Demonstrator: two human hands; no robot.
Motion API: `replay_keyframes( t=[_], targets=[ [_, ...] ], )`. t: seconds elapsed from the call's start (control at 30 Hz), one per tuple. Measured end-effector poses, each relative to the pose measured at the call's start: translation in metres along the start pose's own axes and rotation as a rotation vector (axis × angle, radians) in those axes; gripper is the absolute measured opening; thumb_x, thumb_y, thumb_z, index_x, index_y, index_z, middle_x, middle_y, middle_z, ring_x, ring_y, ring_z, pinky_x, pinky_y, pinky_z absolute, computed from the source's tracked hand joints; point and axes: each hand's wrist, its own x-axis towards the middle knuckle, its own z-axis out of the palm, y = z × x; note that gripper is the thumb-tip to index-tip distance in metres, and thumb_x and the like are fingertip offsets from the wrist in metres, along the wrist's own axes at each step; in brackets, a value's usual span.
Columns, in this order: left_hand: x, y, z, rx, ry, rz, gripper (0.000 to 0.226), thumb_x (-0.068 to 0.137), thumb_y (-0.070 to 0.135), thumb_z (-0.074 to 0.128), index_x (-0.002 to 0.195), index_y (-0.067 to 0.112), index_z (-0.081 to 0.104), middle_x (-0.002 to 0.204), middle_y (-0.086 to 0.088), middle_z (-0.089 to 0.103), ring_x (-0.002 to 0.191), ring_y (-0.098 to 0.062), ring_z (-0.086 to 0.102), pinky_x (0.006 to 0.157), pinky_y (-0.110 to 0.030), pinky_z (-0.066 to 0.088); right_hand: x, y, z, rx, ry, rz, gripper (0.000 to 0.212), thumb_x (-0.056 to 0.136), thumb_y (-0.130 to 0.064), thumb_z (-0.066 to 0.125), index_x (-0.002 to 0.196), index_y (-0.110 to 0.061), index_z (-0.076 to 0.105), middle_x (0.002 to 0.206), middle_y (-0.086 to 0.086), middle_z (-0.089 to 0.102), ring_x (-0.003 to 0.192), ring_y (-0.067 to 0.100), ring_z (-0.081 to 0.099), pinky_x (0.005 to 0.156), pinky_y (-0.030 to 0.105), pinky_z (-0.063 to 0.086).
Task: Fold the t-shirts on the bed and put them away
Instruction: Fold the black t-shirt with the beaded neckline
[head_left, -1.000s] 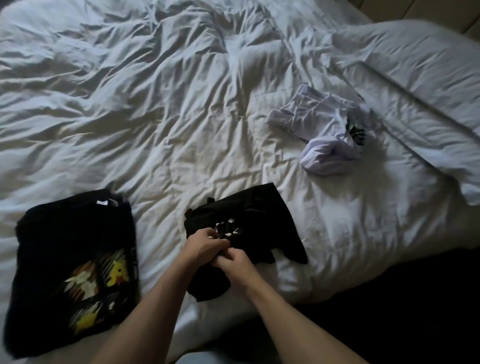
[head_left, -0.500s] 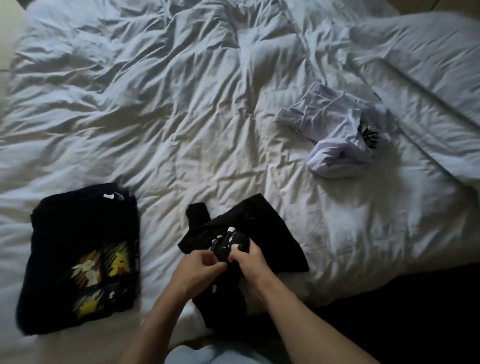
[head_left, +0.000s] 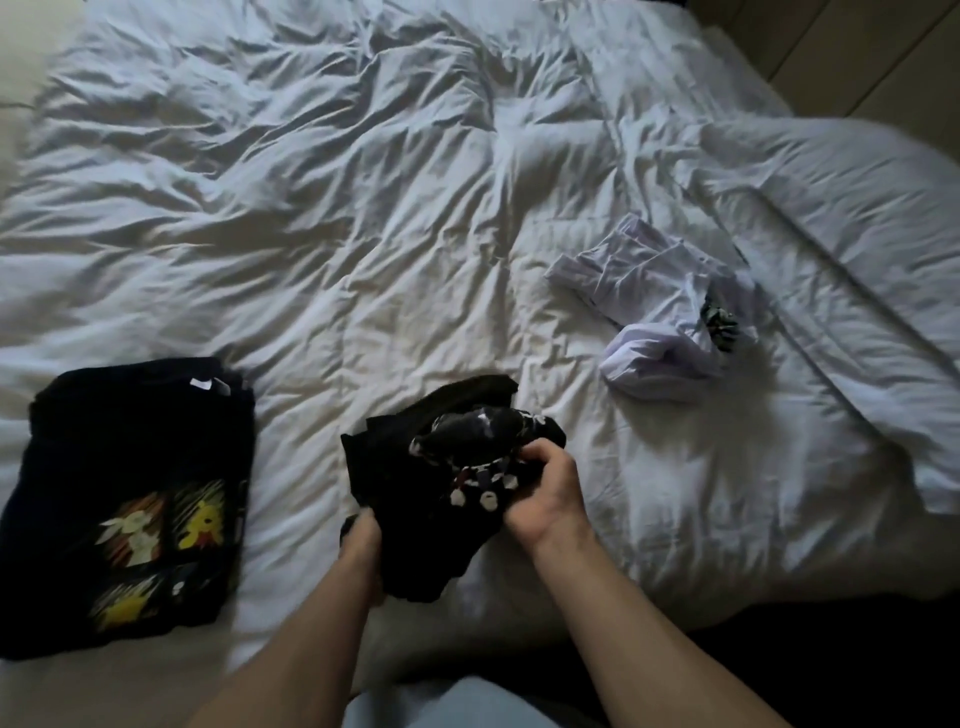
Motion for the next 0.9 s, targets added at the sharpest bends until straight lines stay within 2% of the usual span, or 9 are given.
replay_keyframes(
  t=[0.13,0.3,0.4,0.47,0.5,0.6,0.77,0.83,0.9],
  targets=[
    [0.024,-0.043,0.035,-0.109,0.026,-0.183,0.115,0.032,0.067,0.090,0.132,0.017,0.057,0.110,-0.015,0.071,0.088,-0.038,0.072,0.073,-0.056,0.058,0.001,-0.012,-0.005,-0.007,0.103,-0.029,0.017,0.076,-0.004,0.041,0.060,-0.009,0.049,0.047,0.007,0.051,0.043,0.021,0.050,0.049,0.025,0.047],
    [-0.098,0.001,0.109,-0.269,-0.306,-0.283,0.052,0.098,0.051,0.043,0.117,0.008,0.065,0.064,-0.021,0.069,0.070,-0.039,0.066,0.059,-0.046,0.051,0.007,-0.004,-0.024,-0.021,0.160,-0.017,0.027,0.091,-0.006,0.039,0.068,-0.007,0.053,0.051,0.010,0.058,0.049,0.026,0.060,0.045,0.022,0.048],
    [-0.102,0.017,0.131,-0.353,-0.278,-0.332,0.039,0.104,0.031,0.037,0.134,0.012,0.054,0.112,-0.024,0.069,0.105,-0.039,0.064,0.090,-0.042,0.054,0.010,0.007,-0.028,-0.095,0.209,-0.024,0.019,0.091,-0.001,0.045,0.080,-0.007,0.059,0.065,0.011,0.064,0.079,0.031,0.060,0.063,0.028,0.048],
    [-0.101,0.019,0.128,-0.171,-0.182,0.078,0.046,0.103,0.027,0.034,0.148,0.017,0.038,0.149,-0.006,0.044,0.136,-0.028,0.044,0.108,-0.033,0.041,0.019,0.010,-0.040,-0.102,0.235,0.000,0.018,0.089,0.006,0.044,0.085,-0.004,0.058,0.081,0.013,0.066,0.089,0.026,0.058,0.068,0.025,0.050],
    [-0.089,0.022,0.121,-0.417,-0.163,0.018,0.046,0.101,0.025,0.039,0.146,0.013,0.041,0.146,-0.004,0.046,0.132,-0.028,0.049,0.100,-0.035,0.051,0.021,0.010,-0.044,-0.153,0.292,-0.012,0.018,0.087,0.008,0.048,0.095,-0.004,0.058,0.095,0.014,0.065,0.093,0.024,0.057,0.071,0.024,0.050],
    [-0.100,0.050,0.092,-0.670,-0.022,0.073,0.038,0.083,0.011,0.062,0.118,-0.003,0.062,0.097,-0.020,0.069,0.077,-0.031,0.069,0.054,-0.036,0.058,0.044,0.013,-0.063,-0.074,0.411,0.026,0.039,0.082,0.000,0.047,0.118,-0.003,0.060,0.115,0.015,0.066,0.099,0.029,0.064,0.083,0.038,0.054],
    [-0.180,0.098,0.063,-0.328,-0.040,0.629,0.008,0.087,0.007,0.066,0.091,0.000,0.068,0.077,-0.016,0.066,0.066,-0.028,0.064,0.059,-0.031,0.055,0.048,0.036,-0.054,-0.746,0.354,0.056,0.079,0.071,-0.013,0.067,0.143,0.001,0.036,0.137,0.024,0.050,0.122,0.037,0.053,0.102,0.048,0.047],
    [-0.209,0.116,0.053,-0.055,-0.052,0.803,0.006,0.089,0.012,0.068,0.085,0.008,0.069,0.076,-0.008,0.071,0.072,-0.025,0.068,0.067,-0.035,0.057,0.026,0.037,-0.031,-1.181,0.411,-0.190,0.095,0.082,-0.022,0.070,0.153,-0.001,0.011,0.155,0.024,0.022,0.143,0.037,0.026,0.116,0.043,0.024],
    [-0.235,0.137,0.041,0.283,-0.050,0.886,0.010,0.080,0.029,0.072,0.082,0.019,0.071,0.079,-0.001,0.075,0.078,-0.021,0.072,0.078,-0.041,0.059,0.003,0.025,0.003,-1.233,0.121,-0.651,0.100,0.079,-0.031,0.068,0.156,-0.009,0.009,0.159,0.020,0.016,0.147,0.034,0.018,0.118,0.039,0.017]
  ],
)
